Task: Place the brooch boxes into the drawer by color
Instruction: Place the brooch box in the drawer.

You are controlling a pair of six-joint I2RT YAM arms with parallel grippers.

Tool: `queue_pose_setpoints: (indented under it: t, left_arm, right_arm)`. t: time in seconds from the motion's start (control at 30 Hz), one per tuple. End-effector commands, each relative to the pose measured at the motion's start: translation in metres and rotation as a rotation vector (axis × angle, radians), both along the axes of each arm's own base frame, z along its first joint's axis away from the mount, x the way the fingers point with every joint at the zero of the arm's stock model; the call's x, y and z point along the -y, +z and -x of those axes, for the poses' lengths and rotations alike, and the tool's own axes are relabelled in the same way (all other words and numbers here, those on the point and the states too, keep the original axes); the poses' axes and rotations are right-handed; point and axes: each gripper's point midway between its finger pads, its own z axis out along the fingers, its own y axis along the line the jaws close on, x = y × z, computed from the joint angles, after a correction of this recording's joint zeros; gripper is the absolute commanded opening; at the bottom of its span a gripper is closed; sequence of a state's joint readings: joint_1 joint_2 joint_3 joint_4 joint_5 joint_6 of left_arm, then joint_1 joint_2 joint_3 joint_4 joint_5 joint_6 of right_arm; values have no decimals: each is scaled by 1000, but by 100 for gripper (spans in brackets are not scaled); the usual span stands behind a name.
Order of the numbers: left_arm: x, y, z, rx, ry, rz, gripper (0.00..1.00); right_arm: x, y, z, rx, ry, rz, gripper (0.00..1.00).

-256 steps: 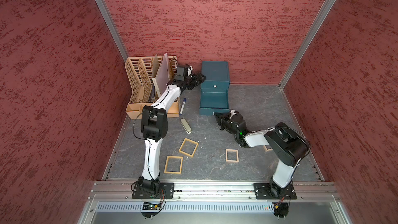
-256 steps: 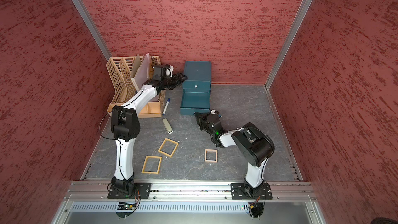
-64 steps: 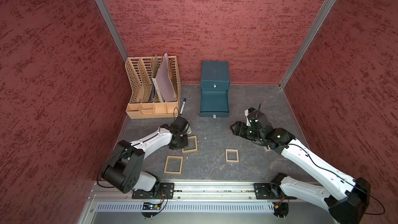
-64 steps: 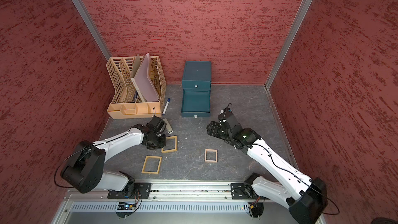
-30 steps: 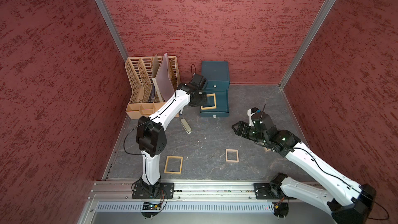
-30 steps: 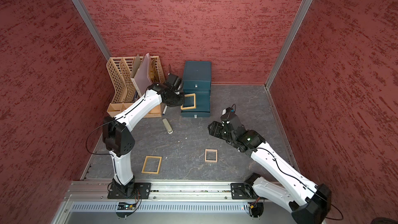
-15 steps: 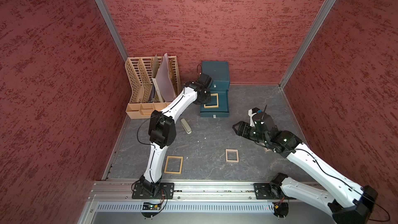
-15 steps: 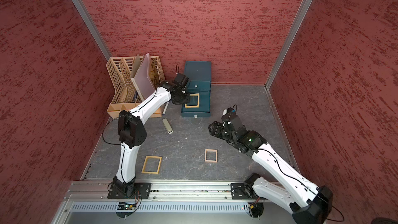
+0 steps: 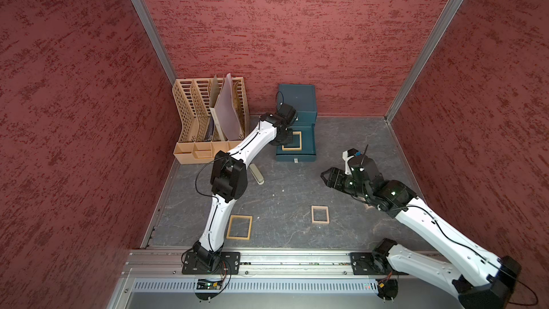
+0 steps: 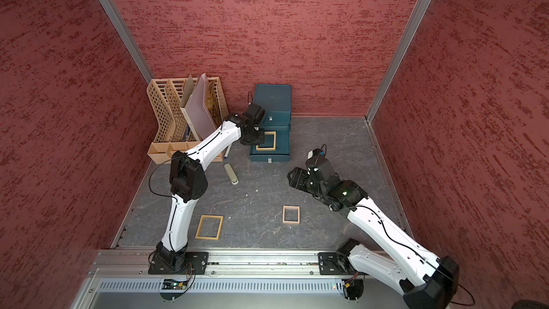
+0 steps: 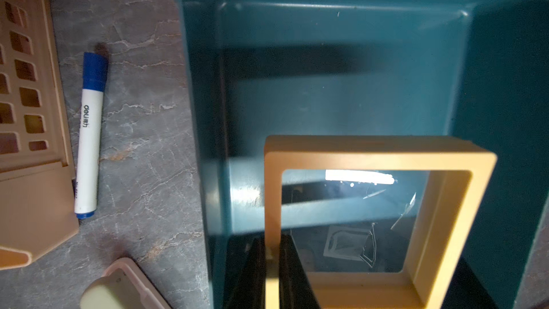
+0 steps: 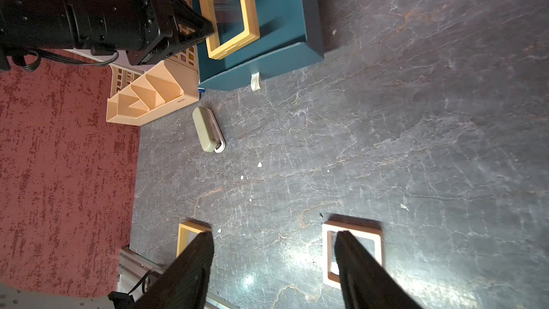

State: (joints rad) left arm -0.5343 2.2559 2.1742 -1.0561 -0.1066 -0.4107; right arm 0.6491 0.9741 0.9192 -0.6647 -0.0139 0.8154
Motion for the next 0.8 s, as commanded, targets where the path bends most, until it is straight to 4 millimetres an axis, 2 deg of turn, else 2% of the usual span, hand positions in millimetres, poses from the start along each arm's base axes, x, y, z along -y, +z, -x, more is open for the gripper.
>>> queue_pose_setpoints:
  t: [0.0, 0.3, 0.37, 0.5, 0.57, 0.7, 0.77]
  left_arm:
    - [2, -16, -2, -22, 3, -28, 0]
    - [6, -19, -4, -17, 12, -25, 0]
    - [7, -20, -3, -21, 10, -23, 7]
    - [10, -15, -3, -16, 5, -18, 27]
    - [11, -8, -3, 1, 4, -17, 37]
    - [10, 12, -5, 43, 13, -6, 38]
    - [10, 32, -6, 86, 18, 11, 37]
  right_arm:
    - [2, 10, 1, 22, -9, -2, 70]
    - [2, 10, 1, 23, -9, -2, 70]
    - [2, 8, 1, 19, -11, -2, 70]
    - [2, 8, 2, 16, -8, -4, 70]
    - [2, 9, 2, 19, -8, -5, 70]
    - [1, 10, 1, 22, -8, -7, 70]
    - [2, 11, 2, 24, -9, -9, 70]
